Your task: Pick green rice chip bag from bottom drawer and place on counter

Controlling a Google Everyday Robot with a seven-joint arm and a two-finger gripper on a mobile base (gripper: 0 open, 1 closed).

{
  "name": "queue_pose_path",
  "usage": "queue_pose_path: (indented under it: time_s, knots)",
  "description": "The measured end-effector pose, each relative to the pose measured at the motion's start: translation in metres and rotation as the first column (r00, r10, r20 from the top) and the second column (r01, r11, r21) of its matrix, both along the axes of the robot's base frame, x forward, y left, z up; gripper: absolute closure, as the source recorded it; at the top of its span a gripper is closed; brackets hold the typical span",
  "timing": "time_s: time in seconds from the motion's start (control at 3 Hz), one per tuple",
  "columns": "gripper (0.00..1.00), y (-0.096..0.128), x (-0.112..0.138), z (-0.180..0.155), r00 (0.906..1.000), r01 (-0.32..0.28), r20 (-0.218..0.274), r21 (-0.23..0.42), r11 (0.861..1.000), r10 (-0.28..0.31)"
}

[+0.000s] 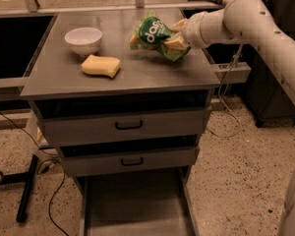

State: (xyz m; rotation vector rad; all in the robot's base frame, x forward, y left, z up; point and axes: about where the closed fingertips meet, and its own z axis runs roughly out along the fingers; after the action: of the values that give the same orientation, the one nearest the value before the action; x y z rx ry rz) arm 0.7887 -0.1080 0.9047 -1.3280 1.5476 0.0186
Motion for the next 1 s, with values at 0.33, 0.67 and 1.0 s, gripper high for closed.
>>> queue_pose_path:
  time_s: [0.33, 0.67, 1.0]
  knots:
    - [1.0, 0.015, 0.011, -0.014, 0.9993, 0.001, -0.036, 0.048, 0.999, 0.0]
    - [0.82, 0.025, 0.017, -0.021, 0.9985, -0.002, -0.055, 0.087, 0.996, 0.006]
    - [0.59, 0.025, 0.017, -0.021, 0.9985, -0.002, -0.055, 0.087, 0.996, 0.006]
